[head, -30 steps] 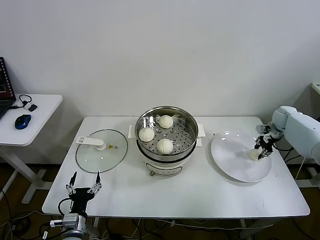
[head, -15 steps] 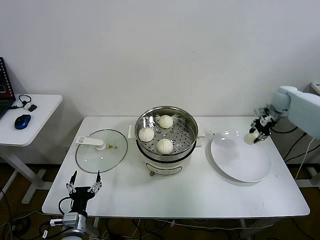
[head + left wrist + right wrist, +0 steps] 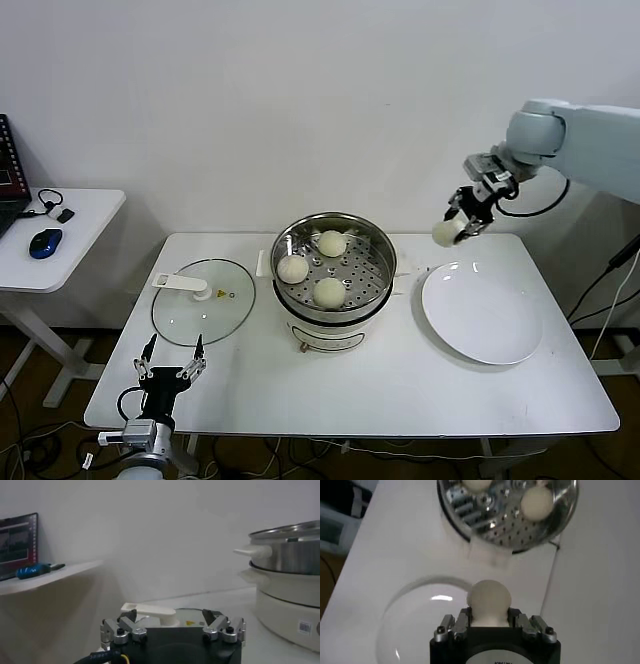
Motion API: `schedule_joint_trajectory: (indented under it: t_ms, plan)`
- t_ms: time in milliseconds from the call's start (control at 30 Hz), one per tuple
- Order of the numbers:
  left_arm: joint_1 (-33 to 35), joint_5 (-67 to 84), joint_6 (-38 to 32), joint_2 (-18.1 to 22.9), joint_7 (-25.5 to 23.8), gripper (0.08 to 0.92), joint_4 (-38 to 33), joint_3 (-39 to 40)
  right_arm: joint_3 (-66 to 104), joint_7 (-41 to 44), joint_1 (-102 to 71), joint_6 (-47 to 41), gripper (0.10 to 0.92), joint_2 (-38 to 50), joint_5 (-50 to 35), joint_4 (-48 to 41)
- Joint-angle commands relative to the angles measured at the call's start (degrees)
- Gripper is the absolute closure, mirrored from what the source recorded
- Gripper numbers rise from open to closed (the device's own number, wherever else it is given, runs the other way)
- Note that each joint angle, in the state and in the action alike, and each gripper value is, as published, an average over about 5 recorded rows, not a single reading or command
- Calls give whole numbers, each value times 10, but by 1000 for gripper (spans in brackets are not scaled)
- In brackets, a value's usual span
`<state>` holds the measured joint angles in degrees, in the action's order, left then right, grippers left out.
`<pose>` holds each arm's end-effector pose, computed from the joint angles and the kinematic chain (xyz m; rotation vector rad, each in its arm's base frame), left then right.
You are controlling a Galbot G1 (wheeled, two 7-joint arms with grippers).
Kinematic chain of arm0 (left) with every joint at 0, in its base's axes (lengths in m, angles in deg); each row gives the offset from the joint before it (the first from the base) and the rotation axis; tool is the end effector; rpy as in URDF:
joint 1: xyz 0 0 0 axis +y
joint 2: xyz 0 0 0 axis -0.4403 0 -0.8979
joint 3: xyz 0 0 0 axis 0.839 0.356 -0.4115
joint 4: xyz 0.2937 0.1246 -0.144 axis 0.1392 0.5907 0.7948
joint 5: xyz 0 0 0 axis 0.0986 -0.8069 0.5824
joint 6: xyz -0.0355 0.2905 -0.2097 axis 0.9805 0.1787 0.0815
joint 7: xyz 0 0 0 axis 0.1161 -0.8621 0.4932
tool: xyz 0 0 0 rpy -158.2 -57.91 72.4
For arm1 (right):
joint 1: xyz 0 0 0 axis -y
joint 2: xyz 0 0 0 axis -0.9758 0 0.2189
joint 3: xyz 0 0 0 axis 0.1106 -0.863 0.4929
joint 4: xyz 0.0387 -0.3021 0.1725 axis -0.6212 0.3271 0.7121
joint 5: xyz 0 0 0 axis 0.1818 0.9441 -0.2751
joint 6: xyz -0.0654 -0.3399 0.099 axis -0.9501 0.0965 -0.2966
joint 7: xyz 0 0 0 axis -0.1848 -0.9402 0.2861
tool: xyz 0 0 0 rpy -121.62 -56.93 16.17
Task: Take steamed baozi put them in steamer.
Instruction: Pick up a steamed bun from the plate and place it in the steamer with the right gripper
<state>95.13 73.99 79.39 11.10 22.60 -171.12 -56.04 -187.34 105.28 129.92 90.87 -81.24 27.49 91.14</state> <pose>0.1715 0.0719 -0.3766 0.1227 -2.9820 -0.2495 0.5696 -0.1237 0.0129 1.4084 -1.3584 1.4945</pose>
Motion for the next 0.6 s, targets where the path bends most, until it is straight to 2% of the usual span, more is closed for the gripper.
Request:
schedule_joint_trajectory:
  t_ms: [33,233,600]
  plan:
    - [-1,11,5,-9,-1,177,-9,-2,-36,-69,70,-113,525,-73,-159,113]
    - [-1,15,5,-8,-1,177,-13,-3,5,-103,-11,-148,525,-118,-166,67]
    - [2,21,6,-11,-1,177,-13,-9,43,-121,-127,-166,525,-168,-129,-20]
